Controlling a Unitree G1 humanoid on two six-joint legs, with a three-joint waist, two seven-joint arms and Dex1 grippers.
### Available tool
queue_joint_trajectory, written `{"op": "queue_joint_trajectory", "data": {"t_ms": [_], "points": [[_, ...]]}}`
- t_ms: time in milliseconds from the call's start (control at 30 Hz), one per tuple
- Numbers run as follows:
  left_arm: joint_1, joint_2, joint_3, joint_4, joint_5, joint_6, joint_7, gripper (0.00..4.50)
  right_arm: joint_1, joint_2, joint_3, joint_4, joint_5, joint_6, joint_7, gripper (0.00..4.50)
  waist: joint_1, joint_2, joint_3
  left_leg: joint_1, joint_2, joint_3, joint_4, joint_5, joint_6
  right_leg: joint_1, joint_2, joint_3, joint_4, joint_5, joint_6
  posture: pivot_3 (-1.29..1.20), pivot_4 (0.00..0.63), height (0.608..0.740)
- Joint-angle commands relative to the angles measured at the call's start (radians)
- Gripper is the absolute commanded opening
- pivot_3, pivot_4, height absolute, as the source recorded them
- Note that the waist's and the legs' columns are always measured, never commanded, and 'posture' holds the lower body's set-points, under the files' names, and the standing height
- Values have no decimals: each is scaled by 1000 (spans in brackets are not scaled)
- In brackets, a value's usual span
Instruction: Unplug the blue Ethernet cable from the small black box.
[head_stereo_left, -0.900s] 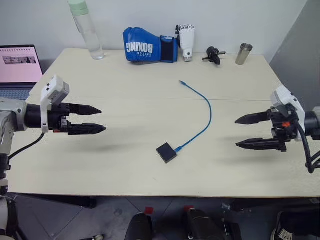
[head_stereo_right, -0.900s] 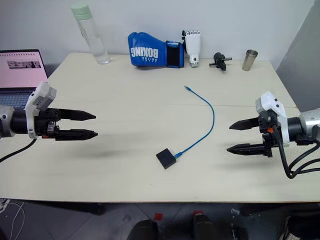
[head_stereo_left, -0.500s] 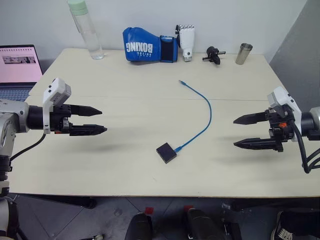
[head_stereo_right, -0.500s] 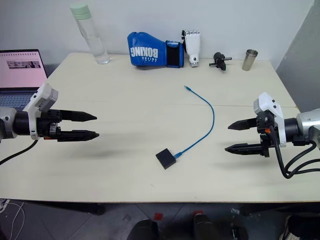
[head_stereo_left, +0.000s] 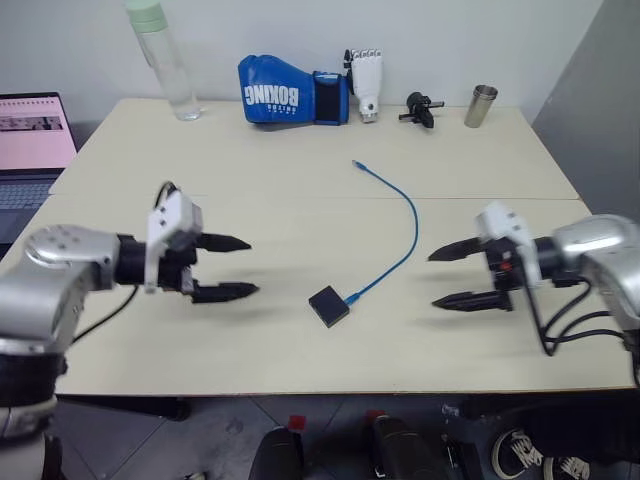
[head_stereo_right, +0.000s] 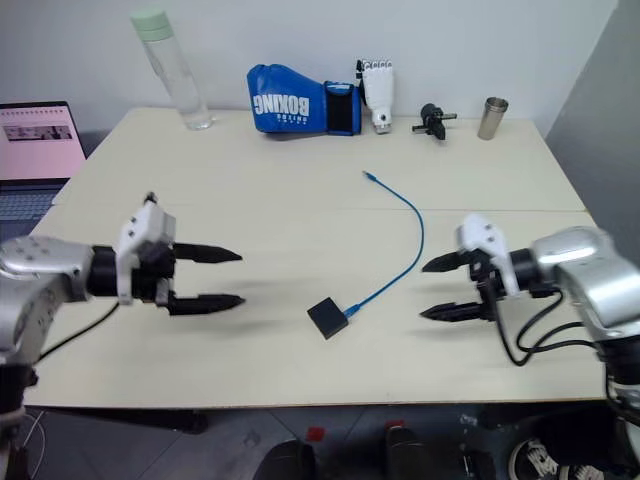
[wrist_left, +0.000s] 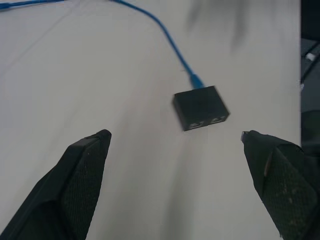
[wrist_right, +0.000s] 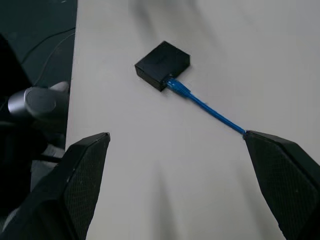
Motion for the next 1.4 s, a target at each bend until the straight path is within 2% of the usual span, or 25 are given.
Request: {"op": "queue_joint_trajectory", "data": {"t_ms": [33,200,367,600,833,867,900,1067,1400], "points": [[137,-56,92,-198,-8,9,153,4458,-84,88,84,118,-100,-148,53,4500,0,0,0,0,0,0,0,0,0,-1,0,0,2,0,0,0,150,740],[315,-181,95,-380,9,9,340,4458,-177,209,157,325,-191,-305,111,4500,5,0,0,2,0,0,1,0,0,0,0,0,4,0,-1,0,150,740],[463,-275,58,-448,100,-66,473,4458,-274,330,217,568,-279,-467,167,4500,11,0,0,4,-1,0,2,0,0,2,-1,0,5,0,-2,0,150,740],[572,-299,34,-481,125,-125,502,4458,-374,467,228,842,-363,-620,168,4500,12,0,0,5,0,0,1,0,-1,2,-1,-1,7,-1,-4,0,150,740],[577,-272,49,-464,122,-140,478,4458,-403,492,264,1027,-490,-775,148,4500,10,0,-1,5,-1,0,1,0,-1,3,-1,-1,7,-1,-4,0,150,740],[577,-268,51,-463,117,-140,474,4500,-413,491,264,1053,-503,-783,149,4154,9,0,-1,6,-1,1,1,0,-1,3,-1,-1,7,-1,-4,0,150,740],[574,-264,49,-463,114,-140,469,4500,-427,492,260,1078,-511,-794,144,4116,10,0,-1,7,-1,1,1,0,-1,4,-1,-1,7,-1,-4,0,150,740],[530,-258,28,-426,123,-149,461,4500,-464,519,224,1141,-514,-801,135,2878,12,0,-1,8,-1,0,1,1,-1,4,-2,-1,8,-2,-5,0,150,740],[451,-243,23,-377,106,-144,436,4500,-462,556,169,1143,-512,-771,137,315,8,0,-1,8,-1,0,1,0,-1,4,-1,-1,10,-2,-6,0,150,740]]}}
